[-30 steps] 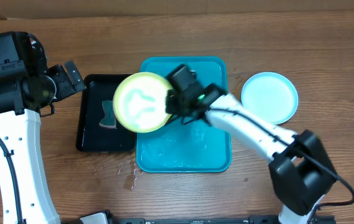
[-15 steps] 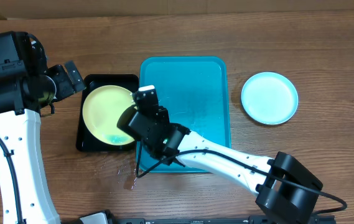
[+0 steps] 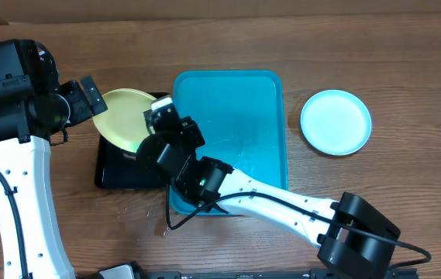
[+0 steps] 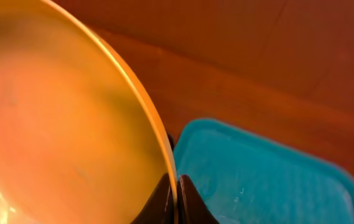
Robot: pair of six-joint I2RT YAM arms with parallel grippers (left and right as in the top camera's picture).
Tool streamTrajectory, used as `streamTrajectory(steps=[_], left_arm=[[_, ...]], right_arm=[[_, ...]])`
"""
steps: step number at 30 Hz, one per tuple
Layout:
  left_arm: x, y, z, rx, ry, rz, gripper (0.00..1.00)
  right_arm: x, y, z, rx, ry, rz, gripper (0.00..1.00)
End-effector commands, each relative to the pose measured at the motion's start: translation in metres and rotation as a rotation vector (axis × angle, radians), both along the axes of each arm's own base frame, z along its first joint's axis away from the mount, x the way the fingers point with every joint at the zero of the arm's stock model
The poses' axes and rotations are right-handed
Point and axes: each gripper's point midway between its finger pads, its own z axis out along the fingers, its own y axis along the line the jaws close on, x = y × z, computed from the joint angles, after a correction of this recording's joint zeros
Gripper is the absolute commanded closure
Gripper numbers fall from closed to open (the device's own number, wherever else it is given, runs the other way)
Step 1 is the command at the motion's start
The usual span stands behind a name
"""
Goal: Clean dirty plates on tray and stack at the side
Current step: 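Tilt the yellow plate over the black tray to drain it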
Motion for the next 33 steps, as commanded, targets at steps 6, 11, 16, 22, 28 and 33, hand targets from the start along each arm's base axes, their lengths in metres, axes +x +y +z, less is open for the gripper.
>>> streamTrajectory(steps=[6,11,16,22,28,33], left_arm=[[0.001,-0.001,0.004,-0.01,-0.014,0.007,0.0],[0.001,-0.001,0.004,-0.01,-0.014,0.007,0.0],[0.001,-0.001,0.004,-0.01,-0.014,0.007,0.0],[0.001,-0.001,0.004,-0.01,-0.014,0.007,0.0],[0.001,-0.001,0.004,-0.01,-0.014,0.007,0.0],[0.001,-0.001,0.004,-0.01,-0.014,0.007,0.0]], right_arm=[[-0.003,-0.003,0.072,-0.173,-0.268,-0.034,0.96],[-0.004,-0.004,0.092,-0.231,-0.346,-0.056,0.96],[-0.009,-0.002,0.108,-0.243,-0.4,-0.068,0.96],[-0.013,-0.003,0.119,-0.233,-0.43,-0.095,0.96],[-0.013,-0.007,0.125,-0.2,-0.442,-0.133,0.96],[-0.013,-0.008,0.128,-0.185,-0.447,-0.138,0.96]])
